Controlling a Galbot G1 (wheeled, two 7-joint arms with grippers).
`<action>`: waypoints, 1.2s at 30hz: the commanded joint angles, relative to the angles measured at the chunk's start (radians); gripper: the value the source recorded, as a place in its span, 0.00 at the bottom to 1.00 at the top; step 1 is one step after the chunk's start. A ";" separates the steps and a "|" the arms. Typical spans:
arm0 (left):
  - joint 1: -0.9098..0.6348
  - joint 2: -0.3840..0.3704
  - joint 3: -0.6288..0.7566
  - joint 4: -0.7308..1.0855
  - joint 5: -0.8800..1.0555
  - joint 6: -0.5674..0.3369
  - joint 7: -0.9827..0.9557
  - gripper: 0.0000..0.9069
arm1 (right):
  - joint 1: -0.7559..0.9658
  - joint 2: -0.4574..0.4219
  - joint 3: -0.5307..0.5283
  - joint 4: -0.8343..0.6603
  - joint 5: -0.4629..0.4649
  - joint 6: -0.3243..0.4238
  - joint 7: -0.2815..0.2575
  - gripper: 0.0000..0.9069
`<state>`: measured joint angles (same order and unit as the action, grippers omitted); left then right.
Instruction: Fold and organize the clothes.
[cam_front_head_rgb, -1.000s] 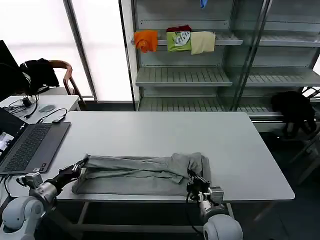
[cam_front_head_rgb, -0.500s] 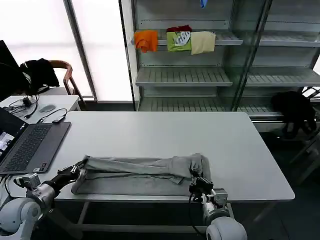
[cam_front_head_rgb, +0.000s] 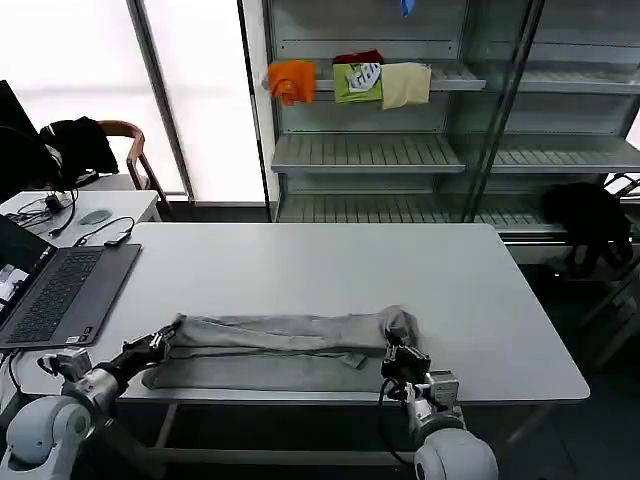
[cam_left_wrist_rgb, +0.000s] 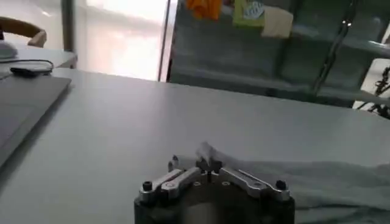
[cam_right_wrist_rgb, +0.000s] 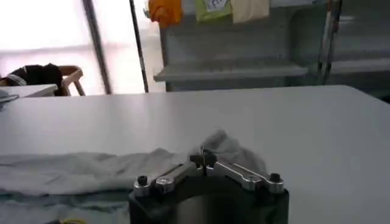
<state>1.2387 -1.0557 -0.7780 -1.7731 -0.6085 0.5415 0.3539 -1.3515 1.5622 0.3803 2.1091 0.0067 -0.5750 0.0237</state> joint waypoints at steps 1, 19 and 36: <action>0.000 0.005 0.000 -0.014 0.049 0.011 -0.018 1.00 | -0.016 0.004 -0.003 -0.042 -0.143 0.010 0.003 1.00; 0.080 -0.105 -0.079 -0.160 0.119 -0.013 -0.200 1.00 | 0.032 -0.015 0.036 0.044 -0.121 0.160 0.009 1.00; 0.108 -0.288 0.012 -0.093 0.243 -0.206 -0.340 1.00 | 0.150 -0.015 -0.027 0.016 0.034 0.230 0.014 1.00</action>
<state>1.3322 -1.2637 -0.7905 -1.8964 -0.4034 0.4181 0.0837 -1.2367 1.5475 0.3715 2.1265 0.0347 -0.3834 0.0429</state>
